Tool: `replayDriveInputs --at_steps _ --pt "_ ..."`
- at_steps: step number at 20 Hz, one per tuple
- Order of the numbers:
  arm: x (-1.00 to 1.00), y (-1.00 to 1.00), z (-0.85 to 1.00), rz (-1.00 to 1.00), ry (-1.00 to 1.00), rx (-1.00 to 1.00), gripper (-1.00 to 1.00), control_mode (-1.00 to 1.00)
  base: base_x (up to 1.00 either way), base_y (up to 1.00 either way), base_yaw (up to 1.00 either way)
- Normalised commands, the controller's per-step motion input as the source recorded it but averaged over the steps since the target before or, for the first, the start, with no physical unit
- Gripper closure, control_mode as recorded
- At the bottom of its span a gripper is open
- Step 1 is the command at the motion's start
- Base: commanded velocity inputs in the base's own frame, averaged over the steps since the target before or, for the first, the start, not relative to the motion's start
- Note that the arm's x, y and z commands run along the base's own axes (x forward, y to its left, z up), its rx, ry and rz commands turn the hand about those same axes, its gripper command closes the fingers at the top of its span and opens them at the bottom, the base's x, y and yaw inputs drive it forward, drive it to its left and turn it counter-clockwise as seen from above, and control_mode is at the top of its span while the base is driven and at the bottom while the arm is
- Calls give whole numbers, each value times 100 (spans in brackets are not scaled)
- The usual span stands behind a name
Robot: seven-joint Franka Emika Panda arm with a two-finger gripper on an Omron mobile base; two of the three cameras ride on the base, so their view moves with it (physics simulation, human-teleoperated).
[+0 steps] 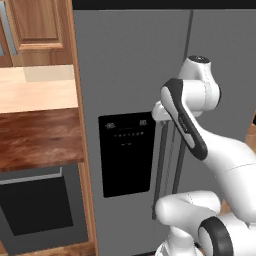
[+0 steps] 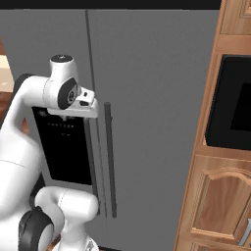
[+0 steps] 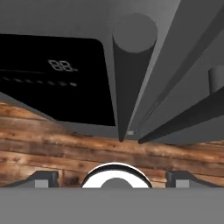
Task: Open the freezer door, pick up the ice cube tray from the freezer, and place it on the dining counter.
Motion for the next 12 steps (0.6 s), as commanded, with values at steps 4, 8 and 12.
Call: replayDriveInputs --at_steps 4,8,12 --pt "-48 -8 -18 0 -1 0 -100 -100 0 0 0" --pt "-52 -23 -24 -1 0 0 -100 -100 0 0 0" --pt "-42 -14 -22 -3 0 -3 -100 -100 0 0 0"
